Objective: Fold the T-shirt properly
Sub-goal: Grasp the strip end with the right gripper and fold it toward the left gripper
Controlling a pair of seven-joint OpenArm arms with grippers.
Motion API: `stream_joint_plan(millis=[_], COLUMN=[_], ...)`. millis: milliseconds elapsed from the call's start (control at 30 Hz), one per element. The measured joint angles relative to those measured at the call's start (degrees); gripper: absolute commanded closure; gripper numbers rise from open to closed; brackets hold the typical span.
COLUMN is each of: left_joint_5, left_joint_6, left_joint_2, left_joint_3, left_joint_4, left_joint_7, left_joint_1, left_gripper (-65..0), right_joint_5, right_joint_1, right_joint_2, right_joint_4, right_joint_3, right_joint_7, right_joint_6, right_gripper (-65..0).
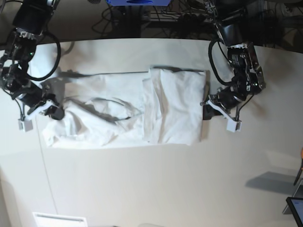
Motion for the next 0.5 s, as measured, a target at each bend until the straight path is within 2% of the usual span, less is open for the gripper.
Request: stream_joint_plan(millis=[200,333,500], left_joint_5=[0.2,0.0,0.7], left_joint_6=[0.0,0.0,0.0], left_joint_2=[0.6,2.6,3.2], left_joint_3=[4.7,5.5,5.7], left_joint_4=[-2.6,-2.6,-2.9], left_joint_7=[-1.0,-0.9,-0.1], left_joint_1=[-2.6,-2.7,-3.5], left_gripper=[0.0,0.0,0.0], right_joint_5=[-1.1,-8.2,-16.7], right_joint_1=[-2.4,-2.7,-2.7], right_joint_2=[0.7,0.7,0.4], right_joint_4=[6.8,10.8,15.7], right_joint_3=[-7.2,-11.4,-17.3], right_joint_7=[5.0,5.7,5.6], right_joint_6=[-6.5,-10.5,-13.0], right_gripper=[-0.7,-0.7,-0.7])
